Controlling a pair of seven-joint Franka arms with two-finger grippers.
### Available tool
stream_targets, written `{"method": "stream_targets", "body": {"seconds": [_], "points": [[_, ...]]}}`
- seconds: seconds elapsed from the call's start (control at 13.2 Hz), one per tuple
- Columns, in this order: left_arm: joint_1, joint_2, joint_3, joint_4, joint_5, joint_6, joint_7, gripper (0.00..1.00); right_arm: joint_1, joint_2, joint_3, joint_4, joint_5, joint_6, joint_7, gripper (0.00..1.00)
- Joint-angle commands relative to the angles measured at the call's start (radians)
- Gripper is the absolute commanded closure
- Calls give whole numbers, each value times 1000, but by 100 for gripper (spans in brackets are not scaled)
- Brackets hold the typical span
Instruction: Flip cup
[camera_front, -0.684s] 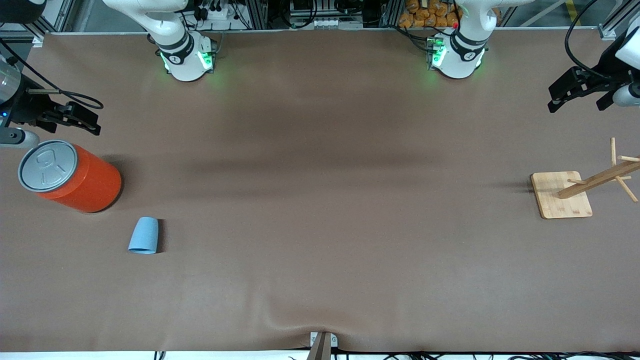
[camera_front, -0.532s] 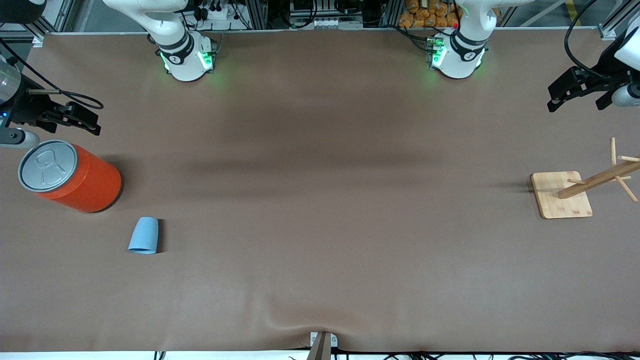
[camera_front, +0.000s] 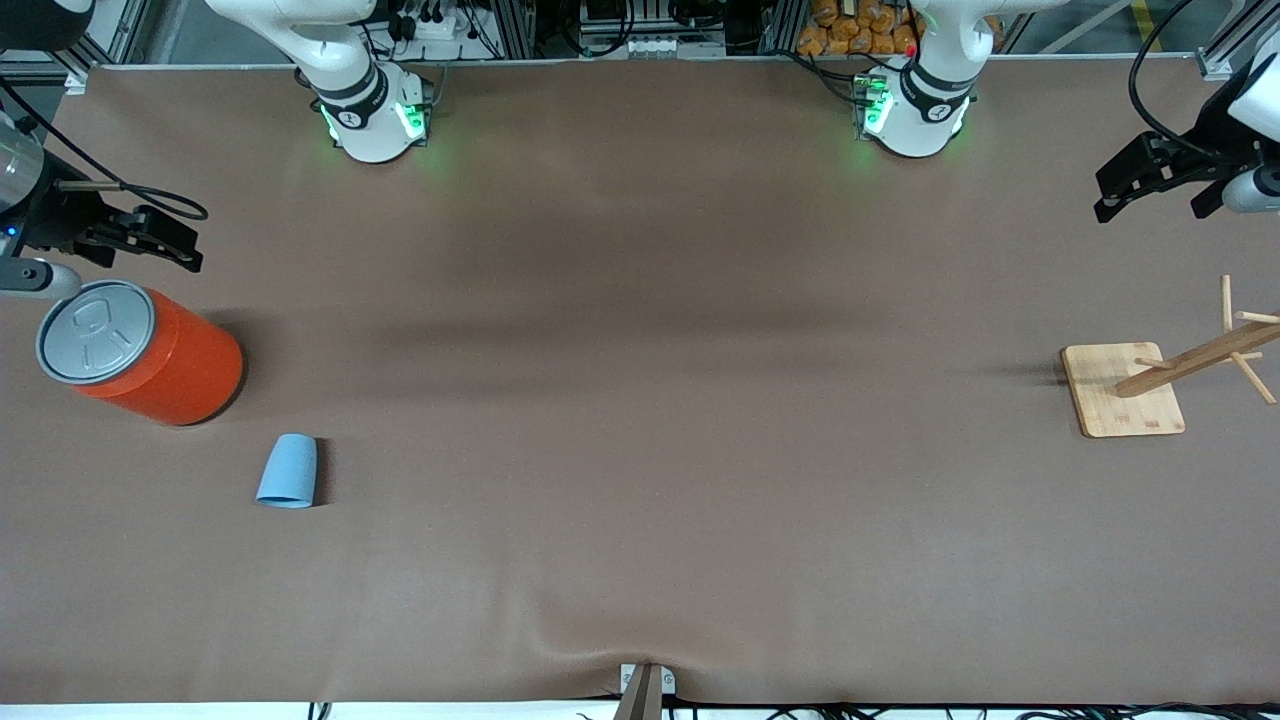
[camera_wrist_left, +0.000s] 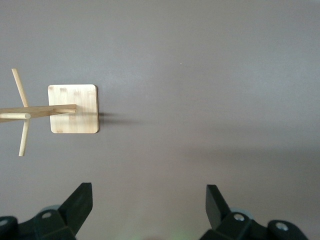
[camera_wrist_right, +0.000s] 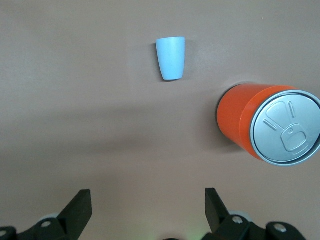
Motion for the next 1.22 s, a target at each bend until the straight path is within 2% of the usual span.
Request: {"method": "stream_targets", "body": {"seconds": [0.0,0.46,0.76,1.14], "points": [[7,9,-5,18,8,-21,10,0,2,35,0,25,9,-1,7,0],[9,10,-3,18,8,-38,12,0,-7,182,0,24,3,129,-37,0],[7,20,-3,20,8,-36,13,0,-40,321,-1,21,6,241,-39,0],[7,12,-5,20,8,-41,21,0,-46,417,-3,19,-3,353,-39,0]]}}
